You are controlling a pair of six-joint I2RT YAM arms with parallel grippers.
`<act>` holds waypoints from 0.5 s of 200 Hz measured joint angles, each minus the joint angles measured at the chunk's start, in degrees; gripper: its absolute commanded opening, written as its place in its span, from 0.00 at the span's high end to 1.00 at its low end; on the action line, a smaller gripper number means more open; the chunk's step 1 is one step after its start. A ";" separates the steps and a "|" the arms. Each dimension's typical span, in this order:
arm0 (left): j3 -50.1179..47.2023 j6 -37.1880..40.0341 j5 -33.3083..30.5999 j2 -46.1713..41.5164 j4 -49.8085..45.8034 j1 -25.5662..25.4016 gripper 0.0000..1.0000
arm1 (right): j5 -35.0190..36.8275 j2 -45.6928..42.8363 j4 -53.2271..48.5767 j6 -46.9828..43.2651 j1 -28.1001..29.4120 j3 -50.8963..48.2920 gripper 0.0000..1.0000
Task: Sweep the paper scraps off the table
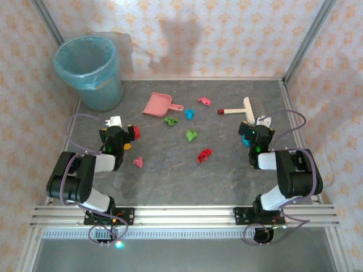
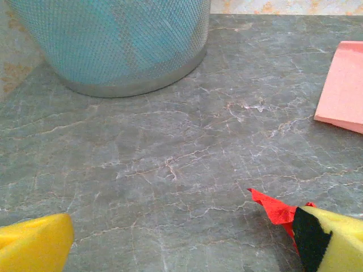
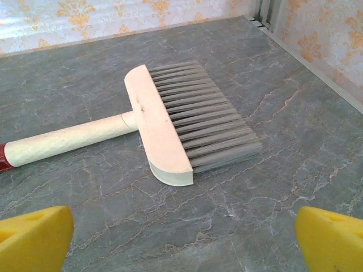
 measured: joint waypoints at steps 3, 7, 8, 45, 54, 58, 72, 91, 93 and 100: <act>0.00 0.00 0.13 0.00 0.00 0.00 0.00 | 0.00 0.00 0.00 0.00 0.00 0.00 0.01; 0.00 0.00 0.31 0.00 0.00 0.00 0.00 | 0.00 0.00 0.00 0.00 0.00 0.00 0.01; 0.02 0.00 0.31 0.00 0.00 0.00 0.00 | 0.00 0.00 0.00 0.00 0.00 0.00 0.01; 0.15 0.02 0.50 0.00 0.00 0.00 0.00 | 0.00 0.00 0.00 0.00 0.00 0.00 0.01; 0.20 0.04 0.50 0.00 0.00 0.00 0.00 | 0.00 0.00 0.00 0.00 0.00 0.00 0.01; 0.20 0.07 0.50 0.00 0.00 0.00 0.00 | 0.00 0.00 0.00 0.00 0.00 0.00 0.01; 0.20 0.20 0.50 0.00 0.00 0.00 0.00 | 0.00 0.00 0.00 0.00 0.00 0.00 0.01; 0.22 0.26 0.50 0.00 0.00 0.00 0.00 | 0.00 0.00 0.00 0.00 0.00 0.00 0.01; 0.22 0.31 0.50 0.00 0.00 0.00 0.00 | 0.00 0.00 0.00 0.00 0.00 0.00 0.01; 0.24 0.37 0.50 0.00 0.00 0.00 0.00 | 0.00 0.00 0.00 0.00 0.00 0.00 0.01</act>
